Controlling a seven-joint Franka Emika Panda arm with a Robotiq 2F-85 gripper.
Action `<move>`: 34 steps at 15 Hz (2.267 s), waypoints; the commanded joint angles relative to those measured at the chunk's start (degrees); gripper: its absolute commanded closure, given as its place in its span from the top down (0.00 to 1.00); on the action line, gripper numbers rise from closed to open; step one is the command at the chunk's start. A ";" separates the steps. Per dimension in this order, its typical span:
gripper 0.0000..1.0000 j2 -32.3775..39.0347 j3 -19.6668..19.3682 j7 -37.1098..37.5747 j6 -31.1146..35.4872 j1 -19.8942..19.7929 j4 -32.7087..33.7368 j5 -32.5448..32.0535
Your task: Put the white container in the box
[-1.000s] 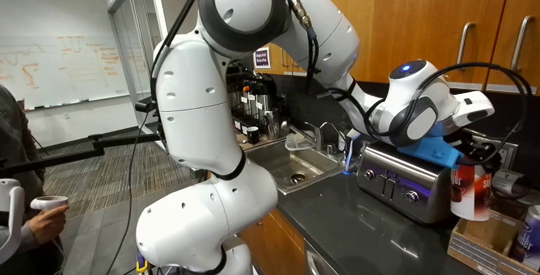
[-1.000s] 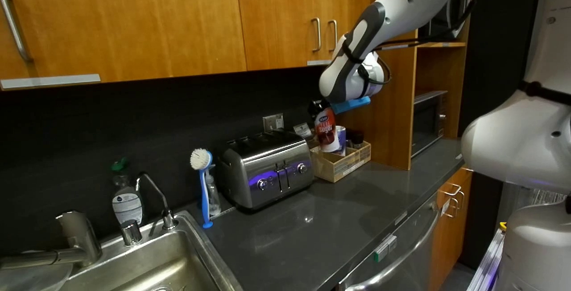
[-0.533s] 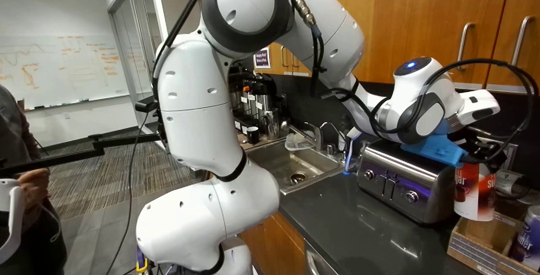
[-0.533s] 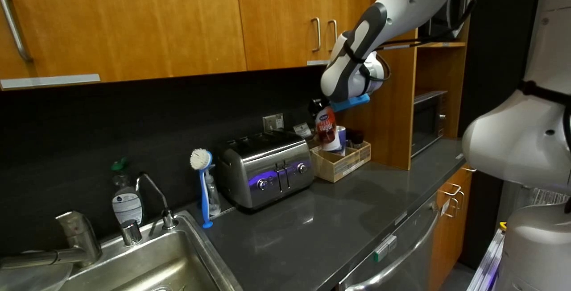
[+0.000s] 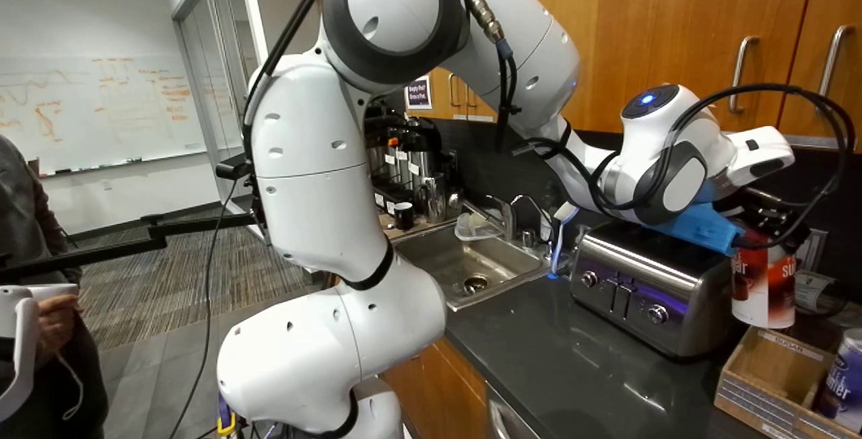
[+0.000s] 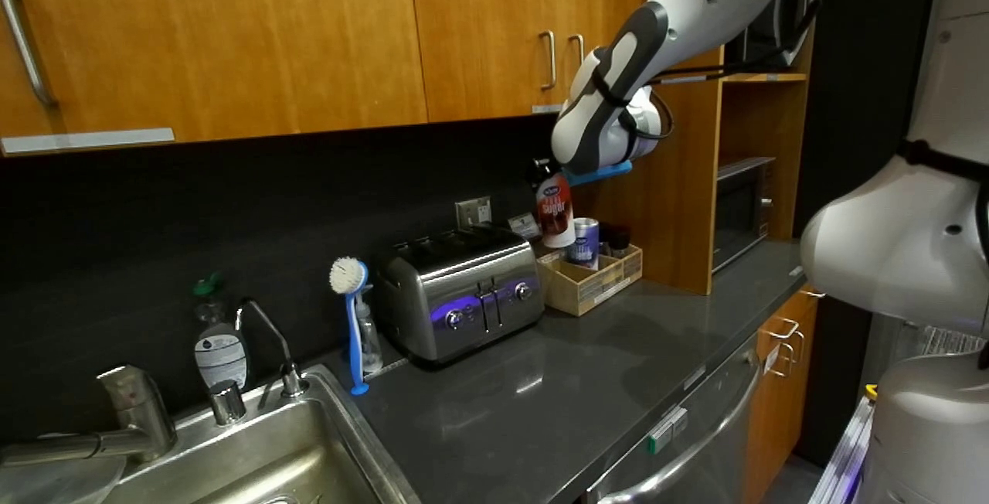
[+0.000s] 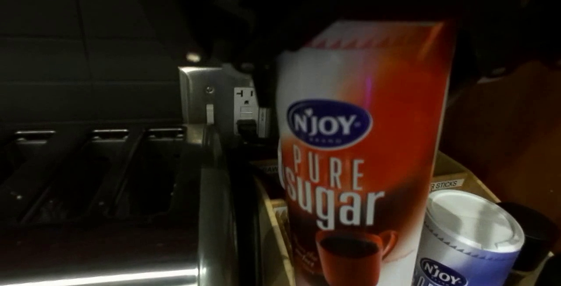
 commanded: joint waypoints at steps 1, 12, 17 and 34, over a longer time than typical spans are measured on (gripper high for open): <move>0.61 -1.13 2.08 2.35 1.32 -2.79 -0.30 -0.42; 0.61 -0.79 8.39 4.10 -3.07 -10.96 -2.15 -1.82; 0.61 -0.26 14.26 6.04 -7.03 -13.85 -2.21 -1.11; 0.61 -11.74 47.55 -0.46 -7.71 -46.97 6.31 14.36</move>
